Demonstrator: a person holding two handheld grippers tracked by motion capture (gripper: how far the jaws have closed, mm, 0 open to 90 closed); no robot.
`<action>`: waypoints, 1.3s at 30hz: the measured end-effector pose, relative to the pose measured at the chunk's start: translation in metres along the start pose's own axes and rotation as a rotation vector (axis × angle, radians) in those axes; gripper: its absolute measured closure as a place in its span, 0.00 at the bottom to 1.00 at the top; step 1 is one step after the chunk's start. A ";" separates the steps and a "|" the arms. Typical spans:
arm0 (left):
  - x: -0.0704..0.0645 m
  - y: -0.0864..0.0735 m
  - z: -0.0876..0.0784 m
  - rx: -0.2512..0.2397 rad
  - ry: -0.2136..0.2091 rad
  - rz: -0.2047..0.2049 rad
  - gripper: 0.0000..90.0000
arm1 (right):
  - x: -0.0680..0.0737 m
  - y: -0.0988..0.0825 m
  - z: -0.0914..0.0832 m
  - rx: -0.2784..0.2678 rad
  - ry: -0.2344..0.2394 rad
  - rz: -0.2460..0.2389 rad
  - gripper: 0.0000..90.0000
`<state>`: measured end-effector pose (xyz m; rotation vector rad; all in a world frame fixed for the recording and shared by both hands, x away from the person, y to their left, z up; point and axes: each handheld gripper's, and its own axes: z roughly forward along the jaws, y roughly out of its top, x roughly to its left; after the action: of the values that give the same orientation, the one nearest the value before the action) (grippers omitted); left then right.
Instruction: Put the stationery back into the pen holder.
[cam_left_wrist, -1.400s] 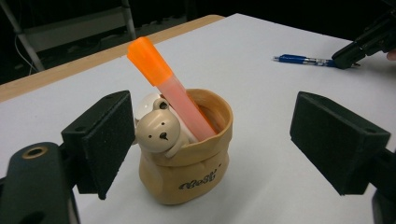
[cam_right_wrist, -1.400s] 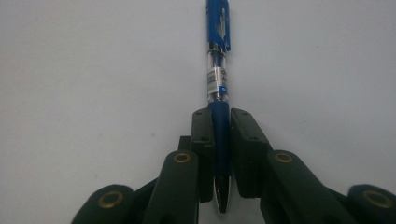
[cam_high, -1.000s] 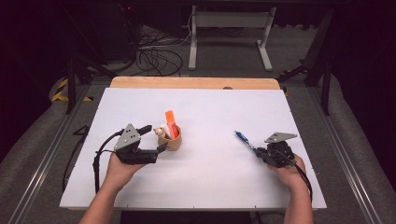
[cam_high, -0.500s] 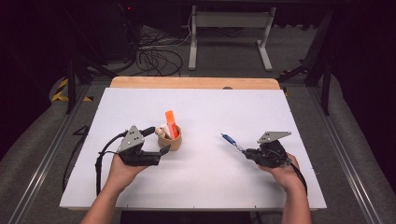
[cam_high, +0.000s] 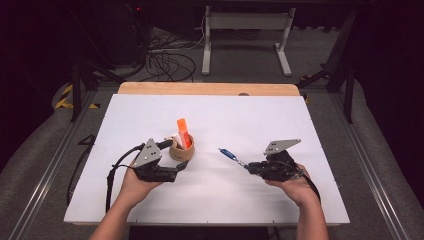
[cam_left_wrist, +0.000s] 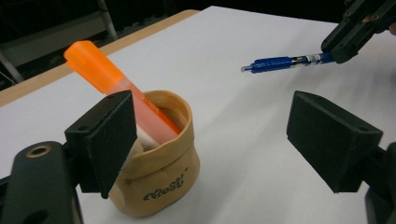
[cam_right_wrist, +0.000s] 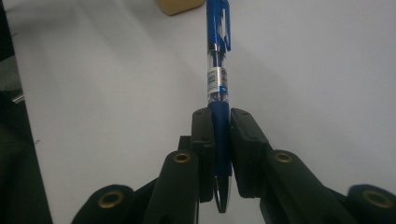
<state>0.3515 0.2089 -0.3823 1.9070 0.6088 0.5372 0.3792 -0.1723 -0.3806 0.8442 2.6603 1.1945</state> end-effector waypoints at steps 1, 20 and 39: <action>-0.001 0.000 0.001 0.004 -0.006 0.006 0.19 | 0.002 0.002 0.002 0.001 0.008 -0.003 0.90; -0.021 -0.003 0.014 0.035 -0.109 0.124 0.19 | 0.035 0.025 0.037 0.019 0.163 -0.043 0.90; -0.043 -0.013 0.030 0.113 -0.136 0.327 0.34 | 0.048 0.033 0.050 0.032 0.234 -0.009 0.90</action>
<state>0.3343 0.1661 -0.4098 2.1464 0.2429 0.5824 0.3690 -0.0963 -0.3850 0.7372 2.8694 1.3268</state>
